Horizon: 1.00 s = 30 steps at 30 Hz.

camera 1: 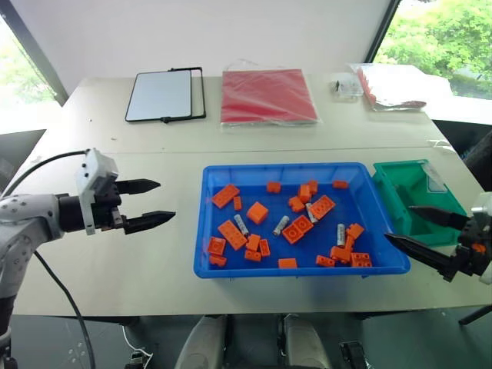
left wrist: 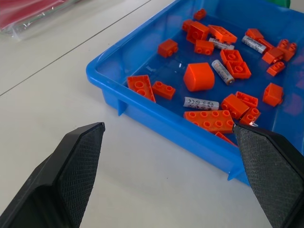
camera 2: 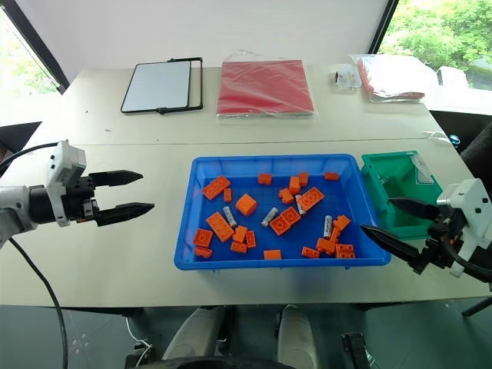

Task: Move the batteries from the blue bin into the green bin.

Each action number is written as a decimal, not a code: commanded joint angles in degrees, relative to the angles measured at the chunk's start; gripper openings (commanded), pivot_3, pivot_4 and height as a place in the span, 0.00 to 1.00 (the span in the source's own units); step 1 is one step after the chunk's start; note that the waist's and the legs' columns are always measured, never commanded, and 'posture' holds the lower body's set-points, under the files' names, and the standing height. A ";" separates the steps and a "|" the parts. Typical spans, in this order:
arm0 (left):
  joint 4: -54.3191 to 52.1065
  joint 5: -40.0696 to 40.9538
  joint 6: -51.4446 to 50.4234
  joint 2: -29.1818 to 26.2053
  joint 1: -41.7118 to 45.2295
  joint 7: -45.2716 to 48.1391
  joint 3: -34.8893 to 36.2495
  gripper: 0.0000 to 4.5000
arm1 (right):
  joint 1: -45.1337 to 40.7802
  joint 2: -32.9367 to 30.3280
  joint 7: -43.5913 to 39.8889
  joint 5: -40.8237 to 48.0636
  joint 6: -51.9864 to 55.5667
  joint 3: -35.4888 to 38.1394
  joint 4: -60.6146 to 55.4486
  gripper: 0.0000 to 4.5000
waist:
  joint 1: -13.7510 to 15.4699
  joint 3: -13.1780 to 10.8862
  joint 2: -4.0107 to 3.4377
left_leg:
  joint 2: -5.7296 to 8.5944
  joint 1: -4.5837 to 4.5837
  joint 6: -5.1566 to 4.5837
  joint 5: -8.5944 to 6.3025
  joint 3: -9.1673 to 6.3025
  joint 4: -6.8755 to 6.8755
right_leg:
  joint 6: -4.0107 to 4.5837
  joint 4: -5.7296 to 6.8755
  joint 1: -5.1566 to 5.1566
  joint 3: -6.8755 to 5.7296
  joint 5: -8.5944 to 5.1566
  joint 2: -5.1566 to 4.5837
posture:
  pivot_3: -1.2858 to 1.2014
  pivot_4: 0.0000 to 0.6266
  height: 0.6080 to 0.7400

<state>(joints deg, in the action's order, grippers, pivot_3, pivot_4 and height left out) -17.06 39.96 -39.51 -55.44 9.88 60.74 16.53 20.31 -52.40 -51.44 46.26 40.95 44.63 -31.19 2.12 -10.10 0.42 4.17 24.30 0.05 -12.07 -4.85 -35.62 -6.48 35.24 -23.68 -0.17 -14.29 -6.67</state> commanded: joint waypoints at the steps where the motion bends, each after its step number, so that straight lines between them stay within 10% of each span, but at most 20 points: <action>1: -2.45 1.30 0.11 0.32 1.47 -0.32 0.42 1.00 | -2.46 -1.99 -0.06 0.05 0.26 -0.99 -0.04 0.99 | -0.01 0.00 0.00 | 0.00 -0.01 0.00 0.00 0.00 0.00 | 0.00 0.00 0.00 0.00 0.00 0.00 | 0.52 0.24 0.93; 13: -5.61 5.81 -4.07 -1.88 0.52 1.81 1.40 1.00 | -27.68 -6.69 11.58 10.62 13.60 -21.40 -5.97 0.99 | -0.31 -0.03 0.00 | -0.01 -0.02 -0.01 0.01 0.02 -0.06 | 0.04 0.08 -0.02 0.00 0.03 -0.01 | 0.52 0.24 0.93; 20: -5.10 5.32 -3.36 -2.89 1.99 3.53 -0.43 1.00 | -53.15 9.56 21.89 9.83 25.05 -46.20 0.83 0.99 | -1.49 -0.06 0.12 | -0.01 0.11 -0.01 0.01 -0.01 -0.02 | 0.07 0.08 -0.19 -0.03 0.04 -0.02 | 0.52 0.24 0.93; 30: -6.34 5.32 -3.34 -3.05 -0.21 2.52 1.86 1.00 | -59.92 28.03 25.97 3.72 30.92 -57.98 14.76 0.99 | -1.92 -0.07 0.12 | 0.15 0.14 0.04 0.06 0.08 -0.08 | 0.01 0.65 -0.53 0.02 0.13 0.00 | 0.52 0.24 0.93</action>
<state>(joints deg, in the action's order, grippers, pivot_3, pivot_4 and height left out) -21.88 44.76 -43.31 -57.83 9.51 63.47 15.73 -38.61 -24.88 -25.48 50.60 71.49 -13.57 -16.73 0.21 -10.17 0.54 4.33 24.44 0.09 -12.01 -4.77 -35.73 -6.46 36.00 -24.24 -0.15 -14.17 -6.65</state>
